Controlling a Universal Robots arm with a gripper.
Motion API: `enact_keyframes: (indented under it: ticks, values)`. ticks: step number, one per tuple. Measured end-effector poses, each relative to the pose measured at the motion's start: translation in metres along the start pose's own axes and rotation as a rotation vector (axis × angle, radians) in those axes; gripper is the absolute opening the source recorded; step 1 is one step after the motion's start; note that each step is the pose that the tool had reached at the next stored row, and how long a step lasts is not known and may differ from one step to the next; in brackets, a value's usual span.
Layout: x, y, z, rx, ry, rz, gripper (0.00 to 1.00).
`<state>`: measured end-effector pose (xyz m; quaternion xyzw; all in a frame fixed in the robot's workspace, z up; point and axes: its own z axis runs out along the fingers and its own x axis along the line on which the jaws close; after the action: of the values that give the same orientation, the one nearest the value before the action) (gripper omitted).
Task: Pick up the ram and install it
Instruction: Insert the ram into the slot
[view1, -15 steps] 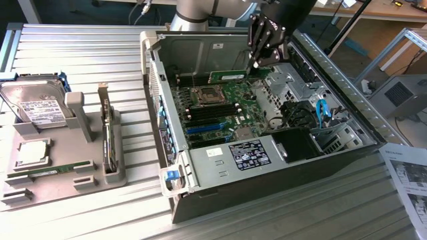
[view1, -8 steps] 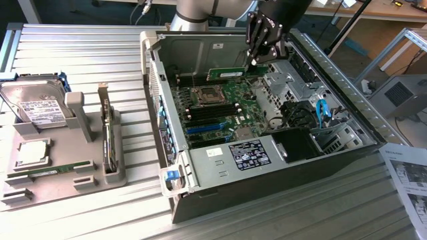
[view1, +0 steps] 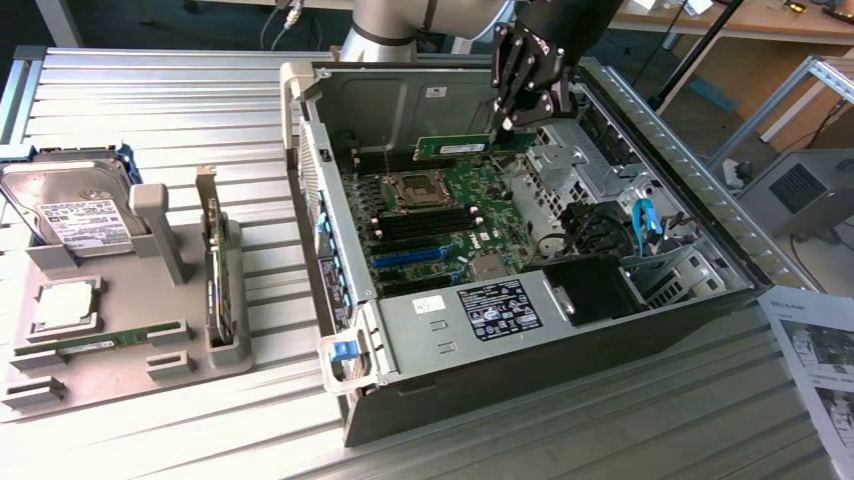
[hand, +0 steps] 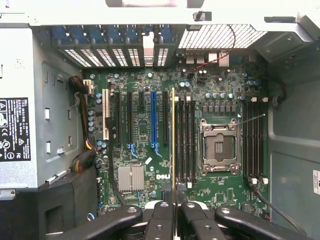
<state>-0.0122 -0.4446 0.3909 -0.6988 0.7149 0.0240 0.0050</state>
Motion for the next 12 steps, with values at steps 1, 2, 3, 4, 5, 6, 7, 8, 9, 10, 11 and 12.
enact_keyframes:
  ticks: [1, 2, 3, 4, 5, 6, 7, 8, 9, 10, 11, 12]
  values:
    - [0.0, 0.0, 0.0, 0.0, 0.0, 0.0, 0.12]
    - [0.0, 0.0, 0.0, 0.0, 0.0, 0.0, 0.12]
    - [0.0, 0.0, 0.0, 0.0, 0.0, 0.0, 0.12]
    - [0.0, 0.0, 0.0, 0.0, 0.0, 0.0, 0.12]
    - [0.0, 0.0, 0.0, 0.0, 0.0, 0.0, 0.12]
    - [0.0, 0.0, 0.0, 0.0, 0.0, 0.0, 0.12]
    - [0.0, 0.0, 0.0, 0.0, 0.0, 0.0, 0.12]
    - [0.0, 0.0, 0.0002, 0.0, 0.0, 0.0, 0.12]
    - [0.0, -0.0001, 0.002, 0.0, 0.0, 0.0, 0.12]
    - [0.0001, -0.0001, 0.0042, 0.0, 0.0, 0.0, 0.12]
    - [0.0002, -0.0001, 0.0065, 0.0, 0.0, 0.0, 0.12]
    - [0.0003, -0.0002, 0.0084, 0.0, 0.0002, 0.0, 0.12]
